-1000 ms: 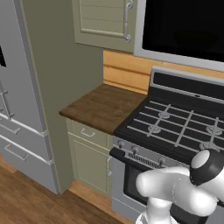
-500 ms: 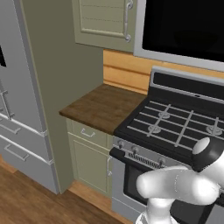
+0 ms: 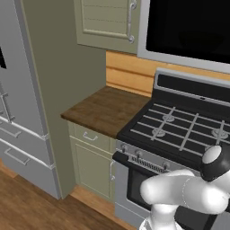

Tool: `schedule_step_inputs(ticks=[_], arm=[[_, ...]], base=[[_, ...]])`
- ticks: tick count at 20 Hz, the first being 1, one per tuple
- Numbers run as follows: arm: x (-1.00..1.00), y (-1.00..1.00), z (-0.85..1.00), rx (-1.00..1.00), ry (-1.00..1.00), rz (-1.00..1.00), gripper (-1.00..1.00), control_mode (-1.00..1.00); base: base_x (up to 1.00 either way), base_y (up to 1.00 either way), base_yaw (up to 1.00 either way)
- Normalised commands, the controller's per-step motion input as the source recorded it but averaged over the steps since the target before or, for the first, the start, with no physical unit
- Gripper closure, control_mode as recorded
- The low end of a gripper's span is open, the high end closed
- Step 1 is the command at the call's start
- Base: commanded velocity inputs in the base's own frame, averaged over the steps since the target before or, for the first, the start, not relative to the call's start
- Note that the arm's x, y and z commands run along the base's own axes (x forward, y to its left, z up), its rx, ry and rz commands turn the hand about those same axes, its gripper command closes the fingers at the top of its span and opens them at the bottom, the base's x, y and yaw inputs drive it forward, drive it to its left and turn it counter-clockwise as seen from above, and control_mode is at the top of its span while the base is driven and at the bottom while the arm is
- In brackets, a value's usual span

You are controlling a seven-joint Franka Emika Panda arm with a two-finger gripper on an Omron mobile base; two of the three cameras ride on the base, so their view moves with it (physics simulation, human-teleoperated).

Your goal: Pick the avocado from the sink and place it in the bowl. Then pick the bowl and place it in the microwave. Then close the microwave door and press the start button.

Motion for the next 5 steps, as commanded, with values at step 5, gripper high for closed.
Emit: schedule_step_inputs(ticks=[5], arm=[[0.14,0.02,-0.11,0.01,-0.15,0.01,1.00,-1.00]], base=[[0.00,0.00,0.00]])
